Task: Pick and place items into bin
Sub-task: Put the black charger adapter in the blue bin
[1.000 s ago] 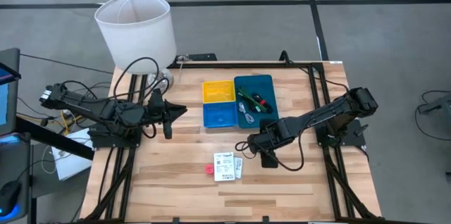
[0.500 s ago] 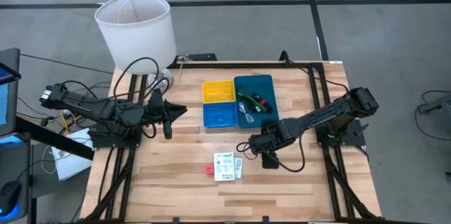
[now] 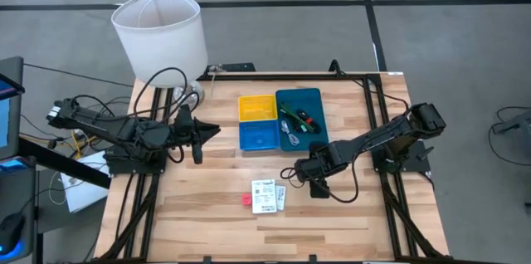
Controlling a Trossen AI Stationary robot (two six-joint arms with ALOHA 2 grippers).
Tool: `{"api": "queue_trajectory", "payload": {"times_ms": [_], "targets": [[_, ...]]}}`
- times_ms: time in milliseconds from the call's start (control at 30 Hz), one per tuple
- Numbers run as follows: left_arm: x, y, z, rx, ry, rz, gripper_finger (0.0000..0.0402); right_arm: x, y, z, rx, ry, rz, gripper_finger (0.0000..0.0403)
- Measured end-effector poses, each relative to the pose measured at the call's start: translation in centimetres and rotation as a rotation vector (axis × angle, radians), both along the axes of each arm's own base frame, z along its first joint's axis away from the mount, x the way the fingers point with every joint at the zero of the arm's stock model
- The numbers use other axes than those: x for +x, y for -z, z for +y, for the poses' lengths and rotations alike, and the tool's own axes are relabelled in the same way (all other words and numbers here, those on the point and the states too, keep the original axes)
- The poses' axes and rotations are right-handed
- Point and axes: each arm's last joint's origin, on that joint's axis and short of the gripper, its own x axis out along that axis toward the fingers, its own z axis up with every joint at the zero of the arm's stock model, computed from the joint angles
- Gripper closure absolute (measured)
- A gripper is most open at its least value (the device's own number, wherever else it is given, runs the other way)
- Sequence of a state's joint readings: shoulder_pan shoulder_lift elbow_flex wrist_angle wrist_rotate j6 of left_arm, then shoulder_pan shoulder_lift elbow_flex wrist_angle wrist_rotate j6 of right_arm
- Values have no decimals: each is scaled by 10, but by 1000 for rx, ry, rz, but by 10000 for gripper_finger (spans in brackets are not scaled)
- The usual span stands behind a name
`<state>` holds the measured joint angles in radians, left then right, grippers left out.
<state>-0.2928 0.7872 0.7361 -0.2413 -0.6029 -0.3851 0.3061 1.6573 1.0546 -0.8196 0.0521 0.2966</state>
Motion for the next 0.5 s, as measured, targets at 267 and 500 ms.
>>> {"api": "queue_trajectory", "payload": {"times_ms": [267, 500], "targets": [[0, 0, 0, 0, 0, 0, 358, 6, -1, 0, 15, 2, -59, 147], [0, 0, 0, 0, 0, 0, 358, 7, -1, 0, 15, -9, -63, 147]]}}
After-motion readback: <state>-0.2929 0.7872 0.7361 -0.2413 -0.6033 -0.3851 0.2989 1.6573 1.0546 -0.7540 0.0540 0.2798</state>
